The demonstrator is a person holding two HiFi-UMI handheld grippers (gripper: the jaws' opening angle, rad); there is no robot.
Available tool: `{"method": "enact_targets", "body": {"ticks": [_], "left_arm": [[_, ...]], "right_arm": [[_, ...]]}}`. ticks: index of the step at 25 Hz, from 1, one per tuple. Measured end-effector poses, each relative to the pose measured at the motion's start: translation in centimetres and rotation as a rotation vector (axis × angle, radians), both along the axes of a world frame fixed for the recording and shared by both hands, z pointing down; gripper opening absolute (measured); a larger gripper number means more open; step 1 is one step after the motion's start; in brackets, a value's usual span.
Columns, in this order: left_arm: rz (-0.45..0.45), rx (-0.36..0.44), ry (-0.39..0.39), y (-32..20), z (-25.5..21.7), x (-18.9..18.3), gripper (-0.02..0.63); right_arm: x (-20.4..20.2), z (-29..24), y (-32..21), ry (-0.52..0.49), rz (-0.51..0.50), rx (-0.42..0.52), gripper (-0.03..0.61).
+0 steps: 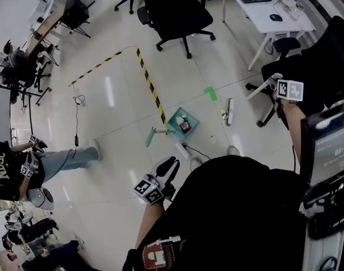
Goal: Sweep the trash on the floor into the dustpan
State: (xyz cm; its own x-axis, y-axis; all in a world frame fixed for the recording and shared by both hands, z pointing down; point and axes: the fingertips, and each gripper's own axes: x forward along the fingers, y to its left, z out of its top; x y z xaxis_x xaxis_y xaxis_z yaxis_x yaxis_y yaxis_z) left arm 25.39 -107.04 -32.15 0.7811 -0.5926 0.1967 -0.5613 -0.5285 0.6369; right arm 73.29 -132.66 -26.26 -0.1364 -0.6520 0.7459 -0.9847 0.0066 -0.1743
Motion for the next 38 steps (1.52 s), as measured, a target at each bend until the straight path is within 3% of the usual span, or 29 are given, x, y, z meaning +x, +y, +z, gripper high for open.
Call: {"method": "enact_targets", "body": {"ticks": [6, 17, 33, 38], "left_arm": [[-0.046, 0.009, 0.011, -0.8, -0.5, 0.0, 0.091], [-0.137, -0.017, -0.001, 1.3, -1.0, -5.2, 0.091], [-0.249, -0.029, -0.013, 6.0, -0.1, -10.3, 0.091], [-0.252, -0.026, -0.009, 6.3, -0.1, -11.2, 0.091]], "right_arm": [[-4.1, 0.4, -4.1, -0.088, -0.004, 0.024, 0.101], [-13.7, 0.8, -9.2, -0.183, -0.035, 0.069, 0.109], [-28.8, 1.3, -10.6, -0.326, -0.205, 0.125, 0.114], [-31.5, 0.0, -10.5, -0.376, -0.241, 0.15, 0.114]]}}
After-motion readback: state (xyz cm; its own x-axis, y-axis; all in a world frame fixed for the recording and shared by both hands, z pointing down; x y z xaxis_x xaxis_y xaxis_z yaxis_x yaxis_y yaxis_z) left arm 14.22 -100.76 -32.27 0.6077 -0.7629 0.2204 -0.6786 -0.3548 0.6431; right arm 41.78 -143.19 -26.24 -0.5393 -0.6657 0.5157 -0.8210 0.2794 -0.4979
